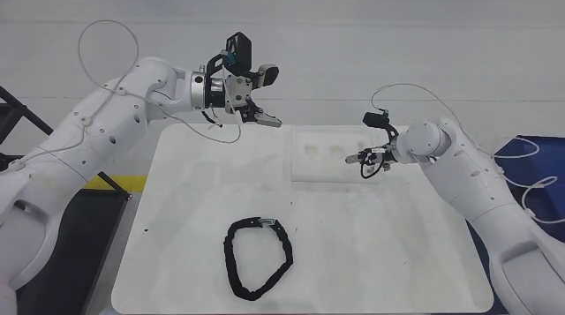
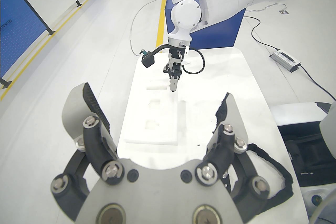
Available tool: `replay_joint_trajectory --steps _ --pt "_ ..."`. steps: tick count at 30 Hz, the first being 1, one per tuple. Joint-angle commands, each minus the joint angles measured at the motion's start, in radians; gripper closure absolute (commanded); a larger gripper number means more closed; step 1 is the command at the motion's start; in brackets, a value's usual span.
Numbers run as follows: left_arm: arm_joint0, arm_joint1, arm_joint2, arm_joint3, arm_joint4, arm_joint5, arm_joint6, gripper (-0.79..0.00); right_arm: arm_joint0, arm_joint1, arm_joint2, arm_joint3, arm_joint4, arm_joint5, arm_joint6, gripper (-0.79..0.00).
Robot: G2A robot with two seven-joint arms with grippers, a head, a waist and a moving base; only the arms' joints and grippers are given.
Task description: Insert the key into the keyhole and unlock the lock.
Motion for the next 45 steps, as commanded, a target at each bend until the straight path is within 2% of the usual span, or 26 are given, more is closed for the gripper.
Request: replay_joint_trajectory --steps 1,5,12,15,19,23,30,38,45 --pt "0.0 0.0 0.0 0.0 0.0 0.0 0.0 -0.785 -0.009 0.002 -0.003 -0.023 -0.027 0.06 0.006 -0.785" --pt "0.0 0.0 0.0 0.0 0.0 0.0 0.0 -0.785 -0.034 0.003 -0.002 -0.064 -0.049 0.125 0.015 -0.785" --pt "0.0 0.0 0.0 0.0 0.0 0.0 0.0 -0.785 -0.047 -0.004 0.002 -0.063 -0.068 0.155 -0.013 -0.77" --pt "0.0 0.0 0.0 0.0 0.0 0.0 0.0 -0.785 -0.048 -0.009 0.004 -0.059 -0.074 0.163 -0.025 -0.388" --pt "0.0 0.0 0.0 0.0 0.0 0.0 0.0 -0.785 -0.047 -0.015 0.003 -0.053 -0.088 0.178 -0.028 -0.283" --pt "0.0 0.0 0.0 0.0 0.0 0.0 0.0 -0.785 -0.045 -0.022 0.002 -0.045 -0.1 0.201 -0.028 -0.249" --pt "0.0 0.0 0.0 0.0 0.0 0.0 0.0 -0.785 -0.039 -0.035 0.001 -0.011 -0.11 0.222 -0.022 -0.145" --pt "0.0 0.0 0.0 0.0 0.0 0.0 0.0 -0.785 -0.022 -0.062 -0.011 0.048 -0.118 0.248 -0.034 -0.179" --pt "0.0 0.0 0.0 0.0 0.0 0.0 0.0 -0.785 -0.008 -0.091 -0.027 0.102 -0.123 0.269 -0.04 -0.145"
